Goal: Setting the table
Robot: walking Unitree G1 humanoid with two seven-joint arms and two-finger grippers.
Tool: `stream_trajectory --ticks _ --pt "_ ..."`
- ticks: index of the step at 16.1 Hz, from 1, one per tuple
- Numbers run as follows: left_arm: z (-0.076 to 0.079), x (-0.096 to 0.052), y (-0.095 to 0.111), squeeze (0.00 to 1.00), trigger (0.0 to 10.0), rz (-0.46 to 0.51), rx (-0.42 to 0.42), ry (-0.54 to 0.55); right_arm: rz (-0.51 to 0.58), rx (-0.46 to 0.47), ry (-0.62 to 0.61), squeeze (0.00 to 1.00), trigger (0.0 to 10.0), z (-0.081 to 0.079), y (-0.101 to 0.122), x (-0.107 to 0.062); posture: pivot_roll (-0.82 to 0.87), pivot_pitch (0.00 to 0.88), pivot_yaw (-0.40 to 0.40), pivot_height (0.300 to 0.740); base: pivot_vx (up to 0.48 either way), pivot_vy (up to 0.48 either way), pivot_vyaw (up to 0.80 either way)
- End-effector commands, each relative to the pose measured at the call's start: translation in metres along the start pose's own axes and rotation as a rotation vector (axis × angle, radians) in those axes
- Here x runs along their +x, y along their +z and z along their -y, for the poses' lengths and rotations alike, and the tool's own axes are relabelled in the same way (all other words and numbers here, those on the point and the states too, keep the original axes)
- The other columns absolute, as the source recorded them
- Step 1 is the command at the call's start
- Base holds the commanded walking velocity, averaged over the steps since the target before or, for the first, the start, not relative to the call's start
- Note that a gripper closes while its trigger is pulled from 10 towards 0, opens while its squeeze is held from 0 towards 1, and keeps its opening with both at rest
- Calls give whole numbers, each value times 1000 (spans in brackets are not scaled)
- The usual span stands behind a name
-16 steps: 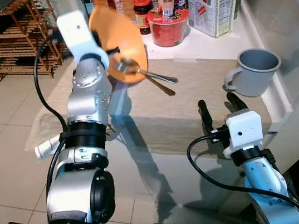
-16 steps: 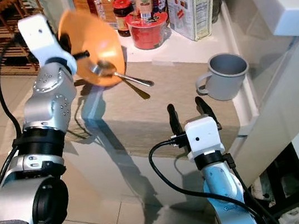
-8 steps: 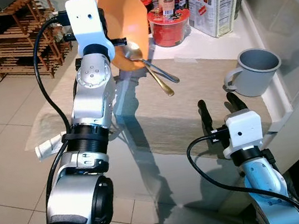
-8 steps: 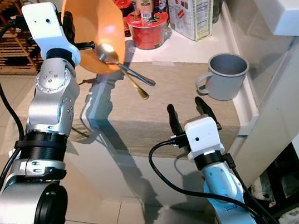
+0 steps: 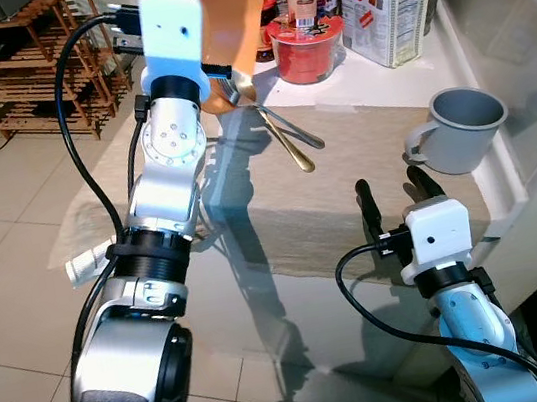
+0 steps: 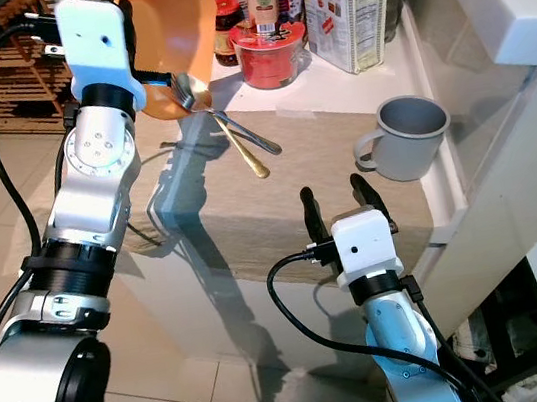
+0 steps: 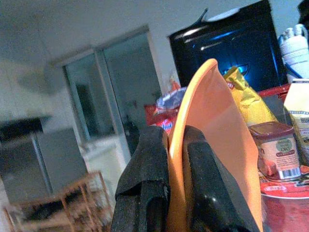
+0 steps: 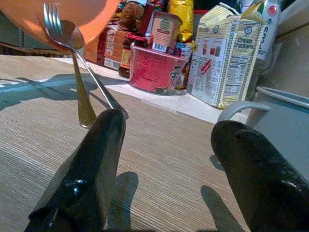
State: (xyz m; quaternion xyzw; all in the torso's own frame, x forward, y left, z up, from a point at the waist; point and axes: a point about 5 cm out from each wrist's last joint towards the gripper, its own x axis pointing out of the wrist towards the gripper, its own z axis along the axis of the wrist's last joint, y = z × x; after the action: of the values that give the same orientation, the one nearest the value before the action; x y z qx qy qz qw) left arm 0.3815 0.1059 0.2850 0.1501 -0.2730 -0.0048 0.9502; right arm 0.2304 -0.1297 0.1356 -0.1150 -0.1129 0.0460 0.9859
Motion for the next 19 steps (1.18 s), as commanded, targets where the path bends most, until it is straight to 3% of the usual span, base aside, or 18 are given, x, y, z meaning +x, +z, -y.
stream_trajectory --ticks 1,6,8,9,11,16,19 --pt "-2 2 16 0 0 103 44 17 -26 -3 7 0 10000 -1 -4 -1 1 0 50 740 0 0 0" --pt "2 -1 23 0 0 212 173 7 -28 -5 6 0 10000 0 -4 -2 1 0 50 740 0 0 0" --pt "2 -1 21 0 0 203 170 14 -30 -5 6 0 10000 -1 -4 -2 -1 0 51 740 0 0 0" --pt "-1 0 14 0 0 154 137 30 -30 -5 5 0 10000 -1 -5 -2 -1 0 51 740 0 0 0" --pt "-3 0 15 0 0 178 170 45 -28 -5 3 0 10000 0 -4 -2 -1 0 51 740 0 0 0" --pt "-2 -4 26 0 0 312 294 54 -29 -6 3 0 10000 0 -4 -2 -3 0 52 740 0 0 0" --pt "-4 -2 20 0 0 265 257 67 -30 -5 4 0 10000 -1 -5 -2 -2 0 51 740 0 0 0"
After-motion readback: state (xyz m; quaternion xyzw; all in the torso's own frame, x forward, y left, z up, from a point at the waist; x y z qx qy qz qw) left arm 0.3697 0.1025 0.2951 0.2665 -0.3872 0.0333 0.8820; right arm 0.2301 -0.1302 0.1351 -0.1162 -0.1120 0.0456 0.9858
